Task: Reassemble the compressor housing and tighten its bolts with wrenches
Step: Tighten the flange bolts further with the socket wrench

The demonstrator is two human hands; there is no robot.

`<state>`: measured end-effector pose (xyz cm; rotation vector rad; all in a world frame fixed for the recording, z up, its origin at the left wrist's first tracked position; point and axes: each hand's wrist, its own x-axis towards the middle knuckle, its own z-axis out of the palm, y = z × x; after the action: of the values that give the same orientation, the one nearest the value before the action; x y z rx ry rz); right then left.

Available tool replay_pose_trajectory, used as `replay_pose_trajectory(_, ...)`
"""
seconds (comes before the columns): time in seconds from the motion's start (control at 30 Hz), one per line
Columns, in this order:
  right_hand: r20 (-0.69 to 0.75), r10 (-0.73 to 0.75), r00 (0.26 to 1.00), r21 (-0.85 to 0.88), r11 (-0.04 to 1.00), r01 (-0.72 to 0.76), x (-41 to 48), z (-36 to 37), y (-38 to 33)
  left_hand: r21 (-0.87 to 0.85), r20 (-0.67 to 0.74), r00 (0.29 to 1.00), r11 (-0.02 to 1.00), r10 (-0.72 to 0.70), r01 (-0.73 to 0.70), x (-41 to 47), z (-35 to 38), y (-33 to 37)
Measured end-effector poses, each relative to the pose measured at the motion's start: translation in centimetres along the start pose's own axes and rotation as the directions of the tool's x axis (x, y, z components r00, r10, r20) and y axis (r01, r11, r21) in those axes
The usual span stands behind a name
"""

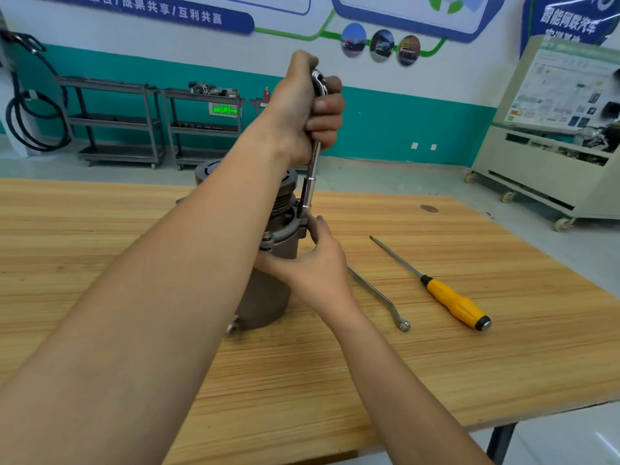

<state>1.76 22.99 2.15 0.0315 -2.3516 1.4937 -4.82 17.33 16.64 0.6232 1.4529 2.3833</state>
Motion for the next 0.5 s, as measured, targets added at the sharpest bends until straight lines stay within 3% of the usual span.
replay_pose_trajectory(0.1,0.028,0.033,0.999,-0.06,0.998,-0.031,-0.1,-0.3,-0.4,0.154,-0.128,0.992,0.988,-0.014,0.034,-0.5,0.5,0.6)
replay_pose_trajectory(0.2,0.042,0.037,0.998,-0.12,0.992,-0.032,-0.3,-0.4,-0.6,0.336,-0.289,0.943,0.94,0.165,-0.062,-1.1,1.5,0.8)
replay_pose_trajectory(0.33,0.052,0.036,0.998,-0.134,0.991,-0.028,-0.6,-0.6,-0.9,0.266,-0.442,0.852,0.948,0.281,-0.175,-1.4,3.5,-0.2)
replay_pose_trajectory(0.43,0.05,0.025,0.998,-0.126,0.992,-0.019,-0.5,-0.7,-0.8,0.229,-0.44,0.864,0.961,0.244,-0.154,-0.9,3.4,-0.3)
replay_pose_trajectory(0.5,0.037,0.017,0.999,-0.124,0.992,-0.012,-0.5,-0.7,-0.7,0.213,-0.352,0.922,0.973,0.163,-0.09,-0.7,2.4,0.2)
